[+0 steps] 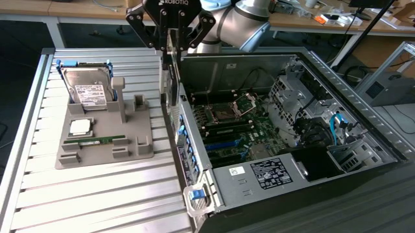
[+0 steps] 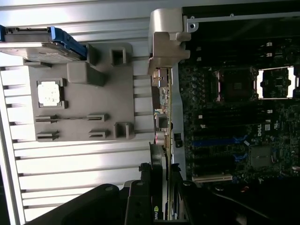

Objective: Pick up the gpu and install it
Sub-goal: 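Pick up the gpu and move the gpu toward the slot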

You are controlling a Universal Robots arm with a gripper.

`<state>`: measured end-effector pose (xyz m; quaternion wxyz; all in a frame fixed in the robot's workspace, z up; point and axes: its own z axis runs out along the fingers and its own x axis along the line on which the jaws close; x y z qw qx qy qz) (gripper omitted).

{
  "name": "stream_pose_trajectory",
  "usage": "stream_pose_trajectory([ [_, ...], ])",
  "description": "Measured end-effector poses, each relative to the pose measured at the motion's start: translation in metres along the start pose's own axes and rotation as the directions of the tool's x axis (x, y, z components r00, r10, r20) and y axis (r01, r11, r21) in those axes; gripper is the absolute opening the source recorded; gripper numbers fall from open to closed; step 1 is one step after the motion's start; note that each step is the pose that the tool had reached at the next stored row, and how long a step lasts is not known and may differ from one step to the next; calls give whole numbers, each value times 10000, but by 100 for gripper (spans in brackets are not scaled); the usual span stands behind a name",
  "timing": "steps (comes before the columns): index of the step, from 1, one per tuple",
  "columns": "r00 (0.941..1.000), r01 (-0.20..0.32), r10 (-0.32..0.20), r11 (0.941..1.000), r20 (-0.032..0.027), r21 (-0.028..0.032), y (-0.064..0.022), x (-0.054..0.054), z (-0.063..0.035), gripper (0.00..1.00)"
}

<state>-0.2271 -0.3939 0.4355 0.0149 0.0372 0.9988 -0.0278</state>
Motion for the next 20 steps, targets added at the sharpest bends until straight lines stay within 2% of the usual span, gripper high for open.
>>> stream_pose_trajectory([
  [20,10000,0,0,10000,0,1,2,-125,15,27],
])
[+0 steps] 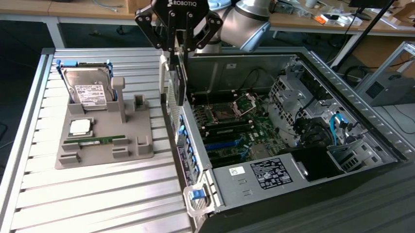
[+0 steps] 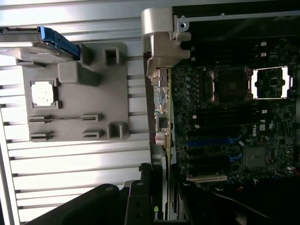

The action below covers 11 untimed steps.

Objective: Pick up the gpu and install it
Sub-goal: 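Pick up the gpu and move the gpu toward the slot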

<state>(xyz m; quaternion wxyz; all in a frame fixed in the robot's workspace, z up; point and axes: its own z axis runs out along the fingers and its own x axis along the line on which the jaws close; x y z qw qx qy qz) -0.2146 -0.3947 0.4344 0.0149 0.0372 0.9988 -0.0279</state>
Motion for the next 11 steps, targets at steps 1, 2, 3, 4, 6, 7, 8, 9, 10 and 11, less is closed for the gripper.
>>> stream_pose_trajectory([
  [1,10000,0,0,10000,0,0,0,-6,1,27],
  [2,10000,0,0,10000,1,-1,0,-12,2,27],
  [3,10000,0,0,10000,1,0,0,-17,2,27],
  [4,10000,0,0,10000,0,0,1,-25,3,27],
  [6,10000,0,0,10000,0,0,1,-34,4,27],
  [7,10000,0,0,10000,1,0,1,-40,5,27],
  [8,10000,0,0,10000,0,0,1,-47,6,27],
  [9,10000,0,0,10000,0,0,1,-52,6,27],
  [10,10000,0,0,10000,0,0,2,-58,7,27],
  [11,10000,0,0,10000,0,0,2,-64,8,27],
])
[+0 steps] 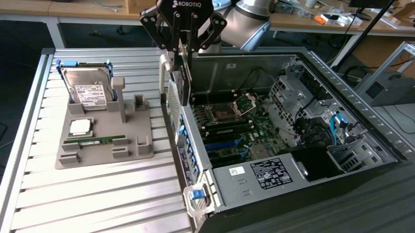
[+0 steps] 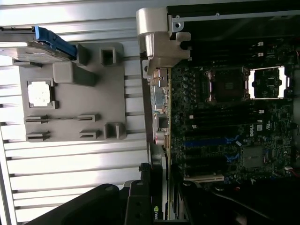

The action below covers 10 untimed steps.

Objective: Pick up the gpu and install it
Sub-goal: 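Pick up the gpu and move the gpu toward the slot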

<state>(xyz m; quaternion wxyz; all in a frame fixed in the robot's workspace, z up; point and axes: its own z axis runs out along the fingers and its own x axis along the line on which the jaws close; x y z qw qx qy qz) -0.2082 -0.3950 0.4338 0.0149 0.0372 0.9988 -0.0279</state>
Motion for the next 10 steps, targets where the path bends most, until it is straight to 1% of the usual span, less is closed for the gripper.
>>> stream_pose_trajectory([
  [10,10000,0,0,10000,0,2,2,-63,7,27],
])
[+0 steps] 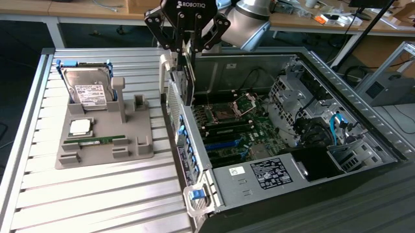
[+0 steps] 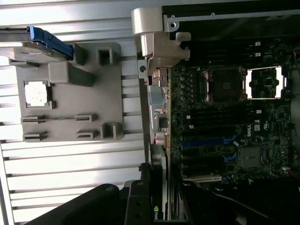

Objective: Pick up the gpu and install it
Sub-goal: 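Pick up the gpu and move the gpu toward the slot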

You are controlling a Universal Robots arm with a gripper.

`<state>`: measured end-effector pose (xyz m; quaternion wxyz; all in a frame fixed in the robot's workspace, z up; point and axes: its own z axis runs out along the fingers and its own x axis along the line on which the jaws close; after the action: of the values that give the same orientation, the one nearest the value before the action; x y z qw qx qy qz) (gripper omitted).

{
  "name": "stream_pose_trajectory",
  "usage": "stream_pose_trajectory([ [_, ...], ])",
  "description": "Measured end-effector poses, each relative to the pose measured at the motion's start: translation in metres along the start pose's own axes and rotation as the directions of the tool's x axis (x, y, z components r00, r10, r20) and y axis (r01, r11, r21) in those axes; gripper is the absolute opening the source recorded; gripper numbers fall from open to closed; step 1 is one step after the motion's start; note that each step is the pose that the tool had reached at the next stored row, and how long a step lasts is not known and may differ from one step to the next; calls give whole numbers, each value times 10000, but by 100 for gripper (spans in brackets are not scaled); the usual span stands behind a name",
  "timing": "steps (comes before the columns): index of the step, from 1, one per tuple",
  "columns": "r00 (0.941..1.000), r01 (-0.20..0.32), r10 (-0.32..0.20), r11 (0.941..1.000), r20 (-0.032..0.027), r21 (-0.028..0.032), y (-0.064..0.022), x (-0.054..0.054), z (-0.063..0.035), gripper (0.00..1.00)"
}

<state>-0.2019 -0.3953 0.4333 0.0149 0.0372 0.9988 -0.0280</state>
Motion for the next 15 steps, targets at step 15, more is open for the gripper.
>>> stream_pose_trajectory([
  [15,10000,0,0,10000,1,5,8,-113,17,27],
])
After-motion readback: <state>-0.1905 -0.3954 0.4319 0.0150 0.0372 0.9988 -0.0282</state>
